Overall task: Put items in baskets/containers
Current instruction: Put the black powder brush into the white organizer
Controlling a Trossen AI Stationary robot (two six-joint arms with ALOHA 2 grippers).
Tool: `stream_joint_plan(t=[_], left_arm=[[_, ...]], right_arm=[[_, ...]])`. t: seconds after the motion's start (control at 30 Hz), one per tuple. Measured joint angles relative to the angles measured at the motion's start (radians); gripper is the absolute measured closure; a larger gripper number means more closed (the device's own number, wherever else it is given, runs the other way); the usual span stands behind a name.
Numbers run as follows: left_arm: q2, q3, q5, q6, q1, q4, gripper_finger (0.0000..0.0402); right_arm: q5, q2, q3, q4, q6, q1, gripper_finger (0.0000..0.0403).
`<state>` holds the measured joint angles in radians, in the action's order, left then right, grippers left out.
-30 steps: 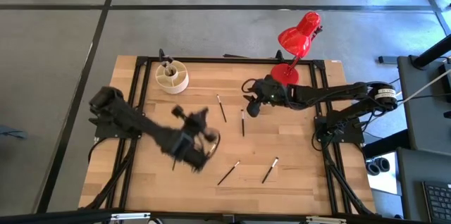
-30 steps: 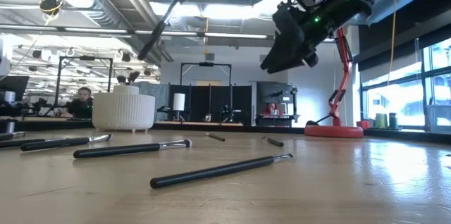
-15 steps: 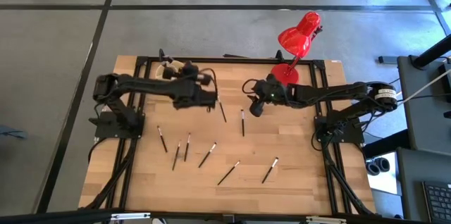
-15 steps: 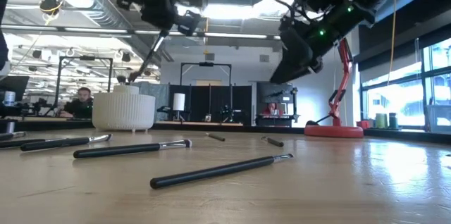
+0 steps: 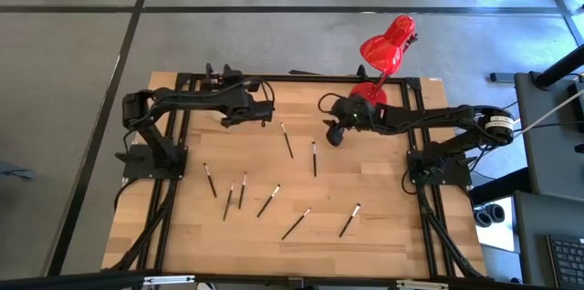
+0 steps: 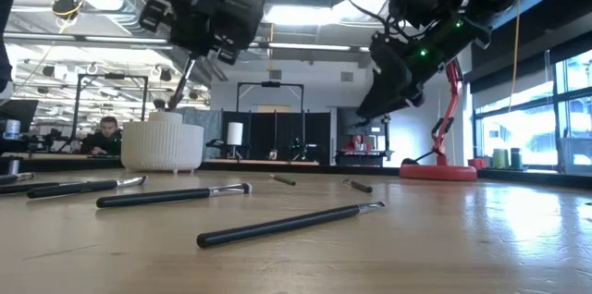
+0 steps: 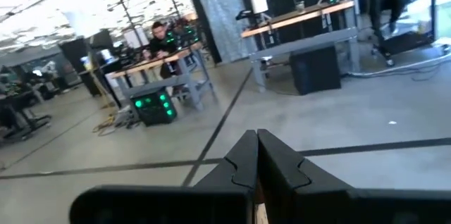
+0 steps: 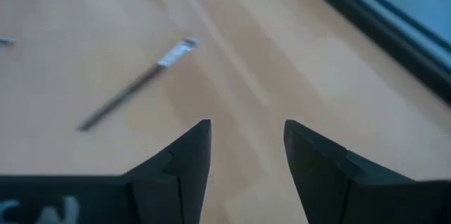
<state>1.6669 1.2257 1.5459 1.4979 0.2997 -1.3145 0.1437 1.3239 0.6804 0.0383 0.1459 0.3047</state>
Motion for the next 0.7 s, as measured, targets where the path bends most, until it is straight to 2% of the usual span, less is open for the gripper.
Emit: stream_joint_plan(t=[0.17, 0.5, 0.7], left_arm=[[-0.002, -0.017, 0.0, 0.048, 0.041, 0.001, 0.0398], [-0.002, -0.018, 0.005, 0.079, 0.12, 0.003, 0.0398], [-0.003, -0.038, -0.021, 0.088, 0.131, 0.01, 0.0397]], right_arm=[[-0.102, 0.0, 0.0, 0.048, 0.0, -0.001, 0.0224], [-0.103, 0.0, 0.0, 0.048, -0.016, -0.001, 0.0224], [-0.103, 0.0, 0.0, 0.047, -0.015, -0.001, 0.0224]])
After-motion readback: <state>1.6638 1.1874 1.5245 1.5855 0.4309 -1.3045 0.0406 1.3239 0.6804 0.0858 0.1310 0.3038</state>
